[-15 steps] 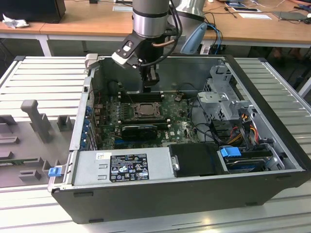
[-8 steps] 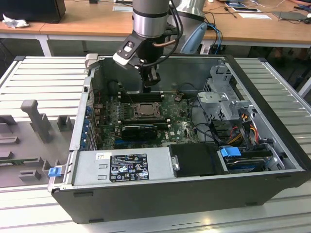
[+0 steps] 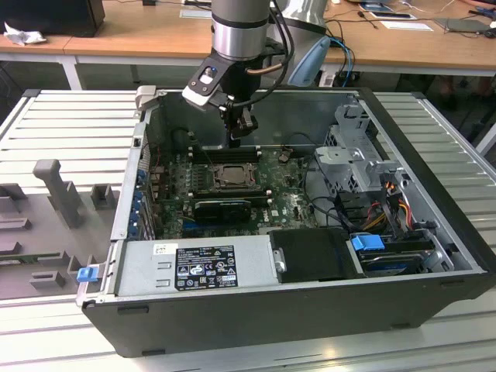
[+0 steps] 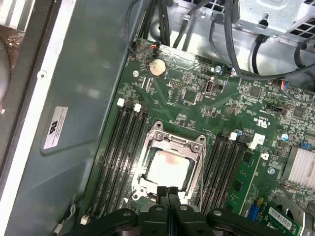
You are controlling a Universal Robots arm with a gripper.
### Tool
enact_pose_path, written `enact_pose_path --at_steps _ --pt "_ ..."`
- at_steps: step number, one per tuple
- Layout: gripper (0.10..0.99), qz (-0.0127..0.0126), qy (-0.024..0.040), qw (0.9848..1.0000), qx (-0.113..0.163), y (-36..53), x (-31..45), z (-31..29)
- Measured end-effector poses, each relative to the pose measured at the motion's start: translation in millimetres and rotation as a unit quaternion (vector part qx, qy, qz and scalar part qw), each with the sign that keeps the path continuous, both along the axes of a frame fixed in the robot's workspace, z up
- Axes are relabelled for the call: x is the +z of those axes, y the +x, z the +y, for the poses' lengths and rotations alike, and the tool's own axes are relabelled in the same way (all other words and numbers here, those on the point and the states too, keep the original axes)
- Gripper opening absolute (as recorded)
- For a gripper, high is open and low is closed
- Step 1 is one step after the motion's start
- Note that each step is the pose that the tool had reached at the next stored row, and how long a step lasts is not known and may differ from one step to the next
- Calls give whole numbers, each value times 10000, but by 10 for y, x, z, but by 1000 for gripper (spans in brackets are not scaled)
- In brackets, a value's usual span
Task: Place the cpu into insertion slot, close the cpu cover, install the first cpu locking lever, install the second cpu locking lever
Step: 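Install the first cpu locking lever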
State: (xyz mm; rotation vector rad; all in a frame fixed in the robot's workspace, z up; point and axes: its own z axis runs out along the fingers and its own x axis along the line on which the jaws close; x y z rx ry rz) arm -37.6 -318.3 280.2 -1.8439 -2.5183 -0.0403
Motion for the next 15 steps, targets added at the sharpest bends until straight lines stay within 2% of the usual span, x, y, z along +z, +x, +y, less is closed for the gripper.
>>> enact_pose_path --at_steps 8,15 --pt "106 0 0 9996 300 0 0 0" --pt "106 0 0 9978 662 0 0 0"
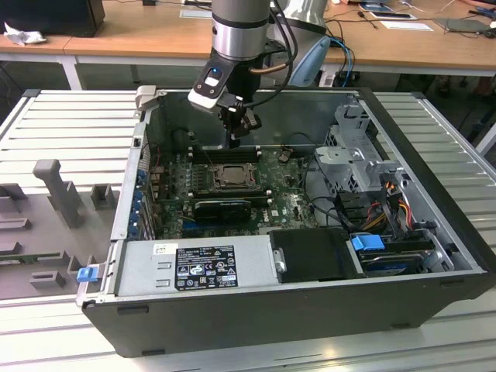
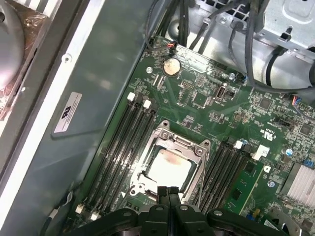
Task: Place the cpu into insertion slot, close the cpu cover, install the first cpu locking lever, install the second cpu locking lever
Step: 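Install the first cpu locking lever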
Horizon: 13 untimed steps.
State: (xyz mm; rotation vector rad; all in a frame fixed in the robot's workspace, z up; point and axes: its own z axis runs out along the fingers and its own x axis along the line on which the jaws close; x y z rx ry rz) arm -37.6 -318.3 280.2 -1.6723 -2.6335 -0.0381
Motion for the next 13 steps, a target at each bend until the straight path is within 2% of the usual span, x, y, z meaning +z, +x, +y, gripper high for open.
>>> enact_pose_path --at_steps 8,12,13 --pt "106 0 0 9995 304 -2 0 0" --pt "106 0 0 9986 527 -1 0 0" --pt "106 0 0 9980 635 -1 0 0"
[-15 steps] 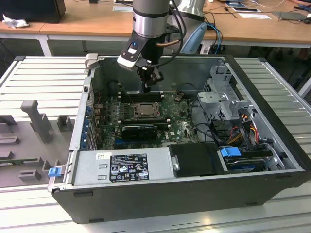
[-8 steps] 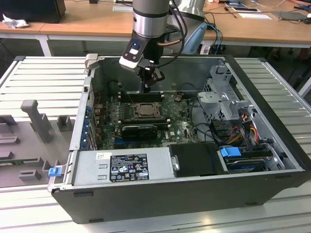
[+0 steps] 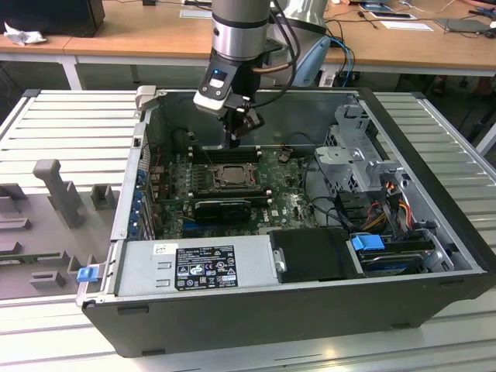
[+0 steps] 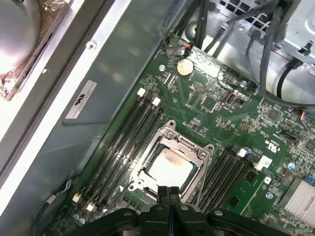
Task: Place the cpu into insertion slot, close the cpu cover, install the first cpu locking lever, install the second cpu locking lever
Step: 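Install the first cpu locking lever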
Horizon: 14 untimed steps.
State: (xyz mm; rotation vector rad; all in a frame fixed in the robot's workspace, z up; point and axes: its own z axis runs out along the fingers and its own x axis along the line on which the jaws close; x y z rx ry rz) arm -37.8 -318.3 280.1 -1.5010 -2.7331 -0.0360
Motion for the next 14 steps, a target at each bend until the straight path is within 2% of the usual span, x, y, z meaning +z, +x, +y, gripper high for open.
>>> enact_pose_path --at_steps 4,10,11,12,14 --pt "106 0 0 9996 288 0 0 0" --pt "106 0 0 9974 727 0 0 0" --pt "106 0 0 9962 869 0 0 0" --pt "106 0 0 9942 1072 0 -1 0" --pt "106 0 0 9917 1289 0 -1 0"
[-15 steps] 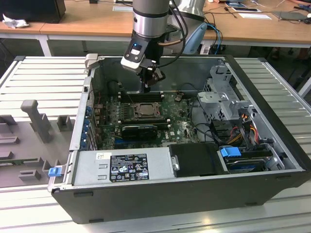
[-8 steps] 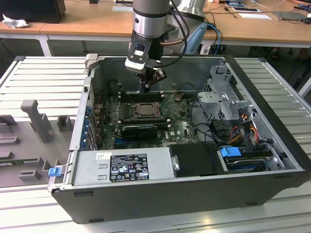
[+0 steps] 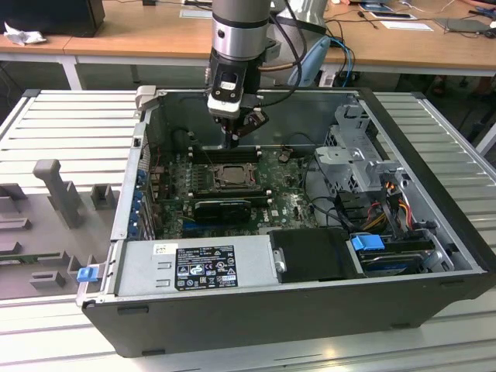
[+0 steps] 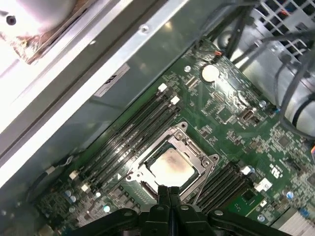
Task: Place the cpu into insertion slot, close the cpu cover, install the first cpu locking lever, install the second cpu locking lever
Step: 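Install the first cpu locking lever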
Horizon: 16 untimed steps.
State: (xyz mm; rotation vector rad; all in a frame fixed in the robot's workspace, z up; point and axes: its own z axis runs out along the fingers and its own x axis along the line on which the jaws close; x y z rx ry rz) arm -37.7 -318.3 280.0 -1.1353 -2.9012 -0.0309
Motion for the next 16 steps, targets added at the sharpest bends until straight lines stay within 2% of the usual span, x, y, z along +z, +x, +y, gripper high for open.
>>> enact_pose_path --at_steps 3,6,9,11,13,14,16 --pt "106 0 0 9994 338 0 -1 0" --pt "106 0 0 9976 699 0 -2 0" --pt "106 0 -1 9947 1025 -9 -2 0" --pt "106 0 0 9925 1222 -9 -5 0" --pt "106 0 0 9890 1478 -10 -6 0" --pt "106 0 0 9879 1548 -10 -7 0" --pt "106 0 0 9839 1788 -10 -7 0"
